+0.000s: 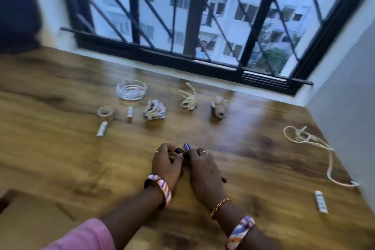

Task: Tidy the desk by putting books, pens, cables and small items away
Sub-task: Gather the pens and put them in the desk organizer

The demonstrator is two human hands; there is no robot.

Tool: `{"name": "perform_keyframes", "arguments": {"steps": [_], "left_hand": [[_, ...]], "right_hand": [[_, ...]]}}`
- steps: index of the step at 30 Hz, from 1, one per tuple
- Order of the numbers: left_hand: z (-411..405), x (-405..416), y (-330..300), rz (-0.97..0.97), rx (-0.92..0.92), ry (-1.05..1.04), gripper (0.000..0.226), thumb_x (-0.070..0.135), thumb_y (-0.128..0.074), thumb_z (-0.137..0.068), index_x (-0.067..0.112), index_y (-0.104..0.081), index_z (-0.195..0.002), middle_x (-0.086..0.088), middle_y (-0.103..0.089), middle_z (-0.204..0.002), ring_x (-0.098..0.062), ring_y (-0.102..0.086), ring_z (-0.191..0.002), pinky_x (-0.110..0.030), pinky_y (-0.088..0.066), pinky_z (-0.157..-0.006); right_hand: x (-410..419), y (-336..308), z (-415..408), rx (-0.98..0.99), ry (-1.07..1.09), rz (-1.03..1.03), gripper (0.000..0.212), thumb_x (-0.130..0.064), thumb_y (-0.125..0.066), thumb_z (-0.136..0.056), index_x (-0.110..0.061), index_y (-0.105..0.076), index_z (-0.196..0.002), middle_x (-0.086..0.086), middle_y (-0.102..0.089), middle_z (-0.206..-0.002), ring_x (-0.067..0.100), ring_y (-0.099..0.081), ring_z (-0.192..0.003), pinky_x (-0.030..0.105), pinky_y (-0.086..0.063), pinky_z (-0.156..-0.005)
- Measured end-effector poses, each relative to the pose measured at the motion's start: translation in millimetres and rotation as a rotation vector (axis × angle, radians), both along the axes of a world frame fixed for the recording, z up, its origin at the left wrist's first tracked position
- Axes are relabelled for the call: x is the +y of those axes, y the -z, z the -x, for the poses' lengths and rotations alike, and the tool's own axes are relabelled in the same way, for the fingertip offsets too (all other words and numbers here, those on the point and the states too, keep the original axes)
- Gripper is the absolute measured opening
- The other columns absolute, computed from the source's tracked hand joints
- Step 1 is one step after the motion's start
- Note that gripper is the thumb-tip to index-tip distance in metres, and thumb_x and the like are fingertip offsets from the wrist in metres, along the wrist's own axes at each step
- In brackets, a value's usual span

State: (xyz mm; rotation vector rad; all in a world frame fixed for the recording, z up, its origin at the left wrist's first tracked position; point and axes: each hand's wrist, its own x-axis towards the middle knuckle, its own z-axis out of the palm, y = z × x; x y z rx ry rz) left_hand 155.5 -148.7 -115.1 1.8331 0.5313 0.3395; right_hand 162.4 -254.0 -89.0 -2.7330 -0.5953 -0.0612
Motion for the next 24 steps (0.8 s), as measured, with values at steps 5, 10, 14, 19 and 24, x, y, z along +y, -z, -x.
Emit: {"name": "perform_keyframes", "arguments": {"steps": [5, 10, 14, 19, 24], "left_hand": [[63.1, 45.6, -1.5, 0.150, -0.118, -0.195, 0.030, 0.027, -0.067, -0.076, 0.026, -0.048, -0.099, -0.014, -0.060, -0.108, -0.029, -0.060, -0.098, -0.045, -0.049, -0.090], [90.3, 111.6, -7.3, 0.345, -0.122, -0.343, 0.025, 0.007, -0.064, -0.083, 0.028, -0.051, -0.081, -0.013, -0.063, -0.093, -0.025, -0.061, -0.079, -0.030, -0.054, -0.070], [123.7, 202.2, -23.2, 0.455, -0.078, -0.354, 0.019, 0.000, -0.064, -0.082, 0.012, -0.055, -0.069, -0.009, -0.057, -0.068, -0.017, -0.055, -0.061, -0.025, -0.048, -0.058], [187.3, 325.3, -57.6, 0.294, -0.142, -0.382, 0.010, -0.001, -0.063, -0.083, 0.000, -0.058, -0.075, 0.001, -0.053, -0.048, -0.004, -0.046, -0.039, -0.013, -0.040, -0.040], [241.8, 460.5, -106.3, -0.017, -0.346, -0.674, 0.021, 0.002, -0.071, -0.077, 0.014, -0.058, -0.065, 0.007, -0.059, -0.043, -0.009, -0.056, -0.048, -0.020, -0.050, -0.053]], "right_hand": [[66.2, -10.1, 49.5, 0.022, -0.159, -0.110, 0.038, -0.015, -0.042, -0.092, -0.019, -0.043, -0.129, 0.004, -0.050, -0.126, 0.024, -0.047, -0.117, 0.034, -0.043, -0.094], [123.7, -25.2, 68.5, 0.004, -0.324, -0.035, 0.047, -0.009, -0.042, -0.087, -0.022, -0.041, -0.132, 0.001, -0.045, -0.134, 0.023, -0.043, -0.122, 0.035, -0.041, -0.092], [194.1, -27.9, 85.5, -0.126, -0.487, -0.007, 0.054, -0.001, -0.050, -0.067, -0.021, -0.055, -0.116, 0.003, -0.065, -0.109, 0.028, -0.061, -0.097, 0.036, -0.051, -0.066], [324.0, -42.4, 105.5, -0.181, -0.622, -0.096, 0.058, -0.004, -0.057, -0.052, -0.030, -0.054, -0.104, -0.007, -0.069, -0.084, 0.020, -0.063, -0.067, 0.028, -0.048, -0.047], [442.9, -71.8, 106.9, -0.248, -0.657, -0.132, 0.057, -0.013, -0.040, -0.072, -0.030, -0.047, -0.126, 0.001, -0.065, -0.107, 0.028, -0.057, -0.099, 0.035, -0.046, -0.074]]}}
